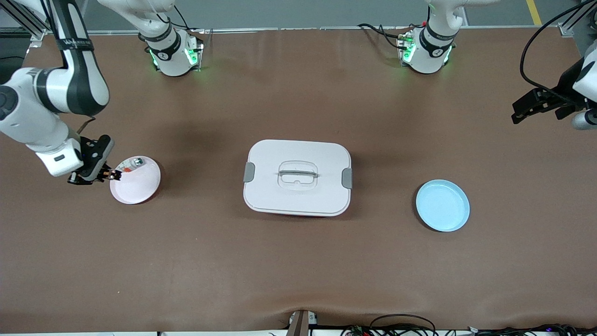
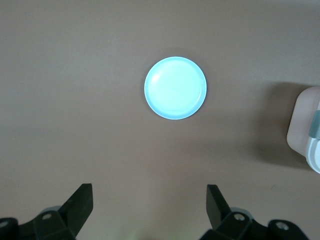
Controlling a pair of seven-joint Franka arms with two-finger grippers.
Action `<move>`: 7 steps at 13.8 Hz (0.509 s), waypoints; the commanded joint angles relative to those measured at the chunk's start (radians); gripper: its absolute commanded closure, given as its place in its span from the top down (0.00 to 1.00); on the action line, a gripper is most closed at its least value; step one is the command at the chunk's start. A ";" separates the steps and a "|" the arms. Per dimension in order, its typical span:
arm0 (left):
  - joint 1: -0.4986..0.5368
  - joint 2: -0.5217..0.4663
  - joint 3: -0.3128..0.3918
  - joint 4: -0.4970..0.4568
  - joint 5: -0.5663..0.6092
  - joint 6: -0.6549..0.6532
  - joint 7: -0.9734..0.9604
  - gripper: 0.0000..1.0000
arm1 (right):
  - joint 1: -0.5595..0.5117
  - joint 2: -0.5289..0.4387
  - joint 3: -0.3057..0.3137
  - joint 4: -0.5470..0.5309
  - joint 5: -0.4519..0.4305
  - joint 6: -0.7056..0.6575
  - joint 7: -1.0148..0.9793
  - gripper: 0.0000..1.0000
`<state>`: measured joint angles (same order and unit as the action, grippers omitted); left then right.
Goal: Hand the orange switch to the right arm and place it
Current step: 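Lower the switch onto the white plate with the right gripper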
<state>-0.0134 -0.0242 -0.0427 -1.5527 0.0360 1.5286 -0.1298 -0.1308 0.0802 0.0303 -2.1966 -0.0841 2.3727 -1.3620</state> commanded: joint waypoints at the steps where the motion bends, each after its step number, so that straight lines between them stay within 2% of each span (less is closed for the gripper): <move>1: -0.008 -0.010 0.007 0.026 -0.016 -0.022 0.024 1.00 | -0.033 -0.033 0.017 -0.080 -0.022 0.074 -0.011 0.00; 3: -0.003 -0.011 0.007 0.023 -0.016 -0.022 0.022 1.00 | -0.047 0.002 0.017 -0.080 -0.025 0.104 -0.011 0.00; 5: 0.000 -0.011 0.010 0.025 -0.016 -0.036 0.024 1.00 | -0.056 0.050 0.016 -0.080 -0.086 0.154 -0.014 0.00; 7: 0.001 -0.010 0.017 0.025 -0.016 -0.036 0.024 1.00 | -0.073 0.099 0.016 -0.078 -0.101 0.197 -0.011 0.00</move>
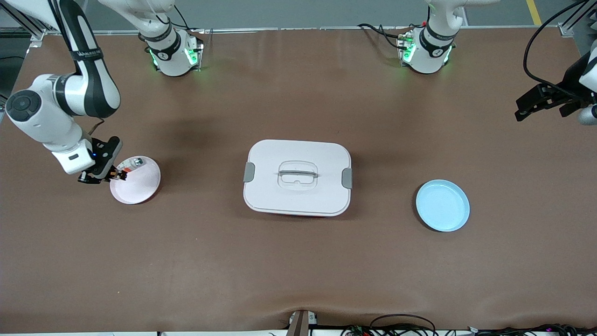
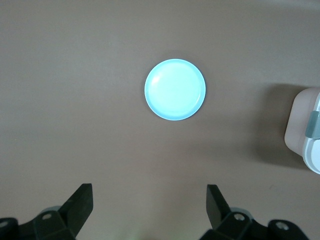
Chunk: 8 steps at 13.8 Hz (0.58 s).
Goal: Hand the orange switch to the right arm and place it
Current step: 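Lower the switch onto the white plate with the right gripper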
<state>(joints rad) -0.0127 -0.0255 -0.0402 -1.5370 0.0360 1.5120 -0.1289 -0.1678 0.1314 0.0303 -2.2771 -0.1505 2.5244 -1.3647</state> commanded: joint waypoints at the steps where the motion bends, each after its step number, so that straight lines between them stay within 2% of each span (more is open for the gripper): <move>1: 0.003 -0.008 0.014 0.008 -0.018 -0.019 0.025 1.00 | -0.039 0.069 0.016 0.002 -0.035 0.062 -0.008 0.00; 8: 0.000 -0.013 0.008 0.009 -0.018 -0.045 0.025 1.00 | -0.035 0.186 0.016 0.007 -0.037 0.191 -0.005 0.00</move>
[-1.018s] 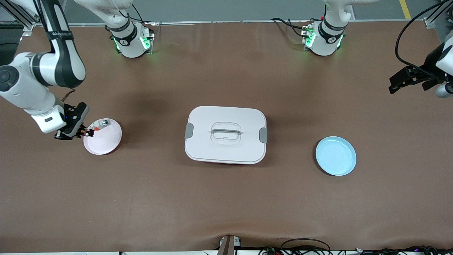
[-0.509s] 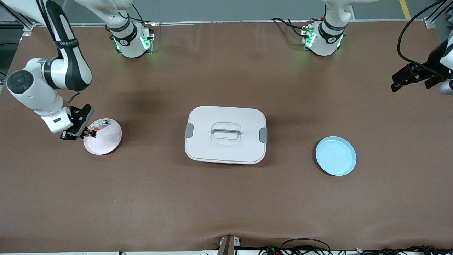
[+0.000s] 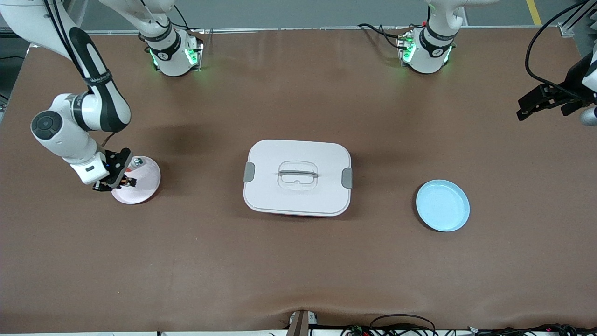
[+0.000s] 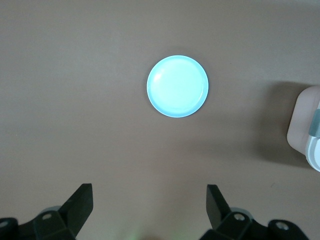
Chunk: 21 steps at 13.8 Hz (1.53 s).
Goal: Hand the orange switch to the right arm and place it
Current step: 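Lower the switch onto the white plate with the right gripper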
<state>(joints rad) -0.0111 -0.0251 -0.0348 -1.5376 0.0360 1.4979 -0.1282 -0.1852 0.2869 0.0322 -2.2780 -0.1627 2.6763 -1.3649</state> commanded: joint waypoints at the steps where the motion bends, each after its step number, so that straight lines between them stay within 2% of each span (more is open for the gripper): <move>1: -0.001 -0.013 0.001 0.010 -0.021 -0.031 0.024 1.00 | -0.020 0.043 0.014 0.008 -0.024 0.052 -0.005 0.00; 7: -0.003 -0.001 0.001 0.011 -0.025 -0.019 0.021 1.00 | -0.023 0.115 0.014 0.044 -0.026 0.060 0.000 0.00; 18: -0.009 0.020 0.000 0.004 -0.024 0.031 -0.001 1.00 | -0.025 0.141 0.014 0.045 -0.026 0.080 0.001 0.00; 20: -0.010 0.016 0.000 0.002 -0.024 0.018 -0.002 1.00 | -0.025 0.141 0.014 0.051 -0.026 0.079 0.004 0.17; 21: -0.010 0.017 0.000 0.004 -0.024 0.013 -0.004 1.00 | -0.023 0.141 0.014 0.052 -0.026 0.079 0.003 0.38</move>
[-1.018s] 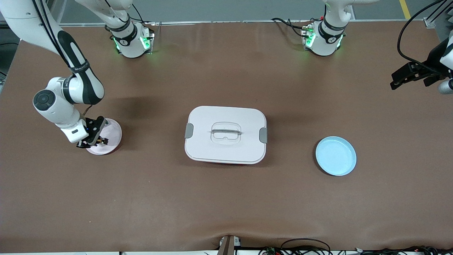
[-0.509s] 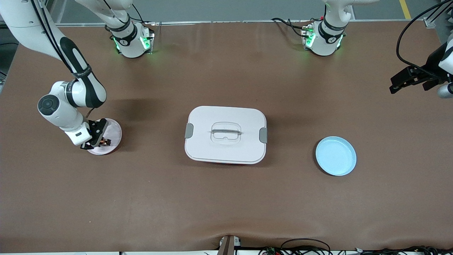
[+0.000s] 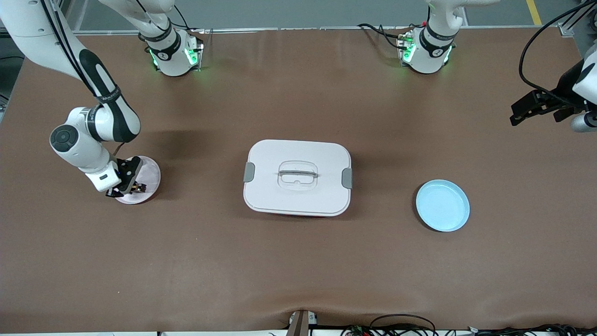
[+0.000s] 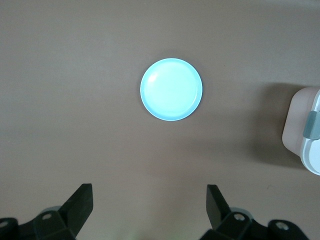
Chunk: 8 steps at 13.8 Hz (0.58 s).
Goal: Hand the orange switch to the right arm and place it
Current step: 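Lower the switch onto the white plate with the right gripper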
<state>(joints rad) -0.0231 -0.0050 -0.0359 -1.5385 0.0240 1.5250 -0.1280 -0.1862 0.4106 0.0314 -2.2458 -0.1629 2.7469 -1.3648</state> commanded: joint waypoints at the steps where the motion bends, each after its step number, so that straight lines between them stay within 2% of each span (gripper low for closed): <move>1: 0.002 -0.001 0.001 0.004 -0.012 -0.014 -0.002 1.00 | -0.022 0.017 0.015 0.022 -0.026 0.008 0.001 0.50; 3: 0.003 0.005 0.001 0.003 -0.010 -0.014 -0.002 1.00 | -0.022 0.017 0.015 0.037 -0.026 0.005 -0.002 1.00; 8: 0.003 0.017 0.001 0.004 -0.003 -0.011 -0.001 1.00 | -0.021 0.014 0.015 0.078 -0.026 -0.012 -0.042 1.00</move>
<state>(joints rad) -0.0229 0.0064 -0.0358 -1.5450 0.0241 1.5234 -0.1286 -0.1862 0.4138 0.0314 -2.1879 -0.1638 2.7445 -1.3936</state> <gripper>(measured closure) 0.000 0.000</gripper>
